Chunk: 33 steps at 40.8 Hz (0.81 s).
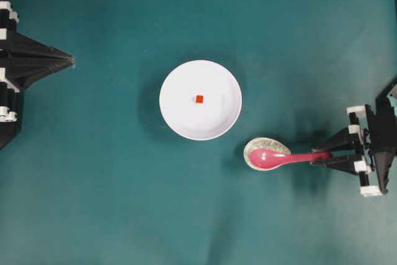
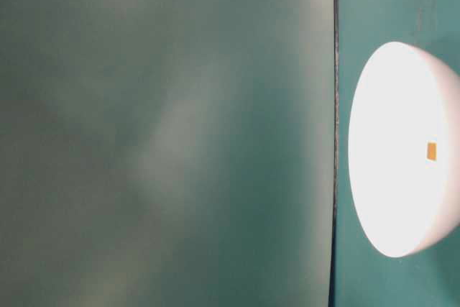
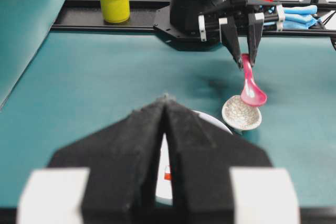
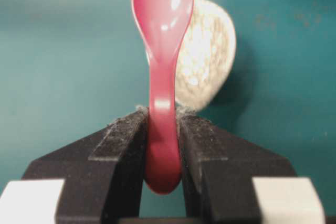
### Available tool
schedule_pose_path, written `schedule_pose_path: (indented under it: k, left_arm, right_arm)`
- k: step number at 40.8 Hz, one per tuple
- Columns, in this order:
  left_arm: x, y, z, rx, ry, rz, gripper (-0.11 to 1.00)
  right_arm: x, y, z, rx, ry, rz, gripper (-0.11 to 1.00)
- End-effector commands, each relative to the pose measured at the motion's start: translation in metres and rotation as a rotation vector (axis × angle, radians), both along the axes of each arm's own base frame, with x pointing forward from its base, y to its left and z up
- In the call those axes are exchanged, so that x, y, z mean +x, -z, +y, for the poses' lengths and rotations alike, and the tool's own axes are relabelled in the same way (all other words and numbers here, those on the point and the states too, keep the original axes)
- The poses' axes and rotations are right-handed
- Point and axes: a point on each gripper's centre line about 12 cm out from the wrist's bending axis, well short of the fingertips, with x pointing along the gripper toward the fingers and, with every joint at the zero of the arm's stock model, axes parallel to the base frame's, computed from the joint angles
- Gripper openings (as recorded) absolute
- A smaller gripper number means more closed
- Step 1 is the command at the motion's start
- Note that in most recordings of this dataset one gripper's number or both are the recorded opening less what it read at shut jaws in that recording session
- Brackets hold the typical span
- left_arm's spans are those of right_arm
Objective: Grip the spoon and scoop the red block from the bowl with right arm.
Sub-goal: 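Lift the spoon with the right gripper and carry it over the white bowl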
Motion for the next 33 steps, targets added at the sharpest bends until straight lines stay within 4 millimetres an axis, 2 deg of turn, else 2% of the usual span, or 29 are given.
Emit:
schedule_pose_path:
  k: [1, 8, 19, 33]
  left_arm:
    - [0.001, -0.008, 0.001, 0.002, -0.003, -0.02, 0.0]
    - [0.002, -0.007, 0.001, 0.002, -0.003, -0.012, 0.0]
    - [0.001, -0.009, 0.001, 0.0, -0.003, -0.02, 0.0]
    - [0.001, -0.009, 0.001, 0.003, -0.003, -0.023, 0.0]
  right_arm:
    - [0.009, -0.019, -0.001, 0.034, 0.009, -0.037, 0.24]
    - [0.021, -0.046, -0.014, 0.013, 0.02, -0.053, 0.24]
    - [0.041, -0.1, -0.051, -0.021, 0.043, -0.044, 0.24]
    - [0.064, -0.163, -0.104, 0.037, 0.03, 0.106, 0.24]
